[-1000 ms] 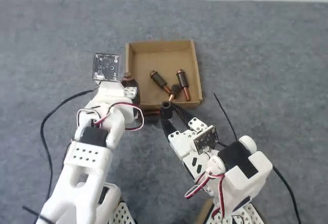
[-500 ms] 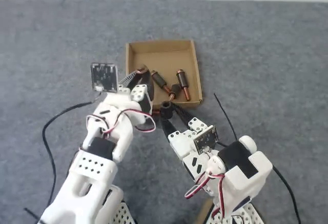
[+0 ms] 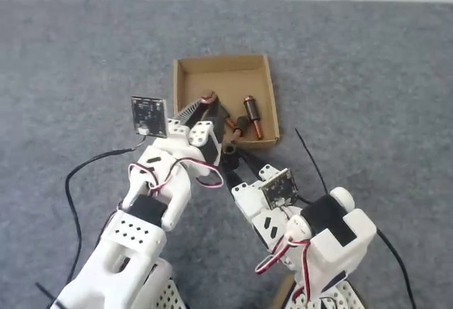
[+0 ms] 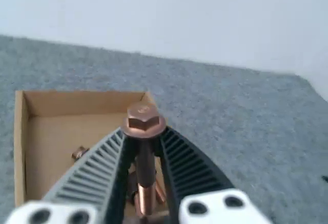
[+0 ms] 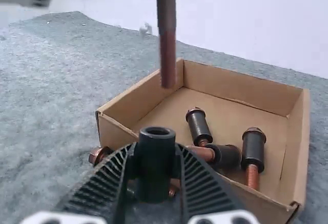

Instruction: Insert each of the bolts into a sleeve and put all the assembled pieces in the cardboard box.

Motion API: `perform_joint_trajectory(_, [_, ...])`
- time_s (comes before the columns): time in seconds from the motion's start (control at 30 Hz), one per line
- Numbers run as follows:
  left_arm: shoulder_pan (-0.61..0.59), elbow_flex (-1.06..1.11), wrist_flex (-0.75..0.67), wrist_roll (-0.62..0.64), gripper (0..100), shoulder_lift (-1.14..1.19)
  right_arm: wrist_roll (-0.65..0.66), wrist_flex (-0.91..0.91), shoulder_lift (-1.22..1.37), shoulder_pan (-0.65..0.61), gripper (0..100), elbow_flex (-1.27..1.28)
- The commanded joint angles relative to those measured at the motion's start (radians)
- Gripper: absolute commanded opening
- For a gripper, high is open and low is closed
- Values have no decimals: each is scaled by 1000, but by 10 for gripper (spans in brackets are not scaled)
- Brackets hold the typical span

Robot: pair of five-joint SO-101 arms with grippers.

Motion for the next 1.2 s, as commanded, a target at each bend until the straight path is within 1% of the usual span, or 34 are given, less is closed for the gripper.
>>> perform_joint_trajectory(0.0, [6, -111, 133, 3, 12, -37, -6, 5, -7, -2, 6, -34])
perform_joint_trajectory(0.07, [6, -128, 198, 2, 12, -37, -6, 5, -7, -2, 6, -34])
perform_joint_trajectory(0.1, [8, -130, 203, 2, 12, -37, -6, 5, -7, -2, 6, -34])
perform_joint_trajectory(0.27, [-9, -124, 155, 6, 12, -28, -5, 4, -7, -45, 6, -20])
perform_joint_trajectory(0.33, [-15, -111, 150, 6, 12, -28, 15, 1, -7, -54, 6, -14])
perform_joint_trajectory(0.43, [-14, -104, 150, 6, 12, -28, 49, 8, -7, -56, 6, -11])
perform_joint_trajectory(1.17, [-9, -84, 157, 8, 12, -37, 58, 12, -7, -54, 6, -18])
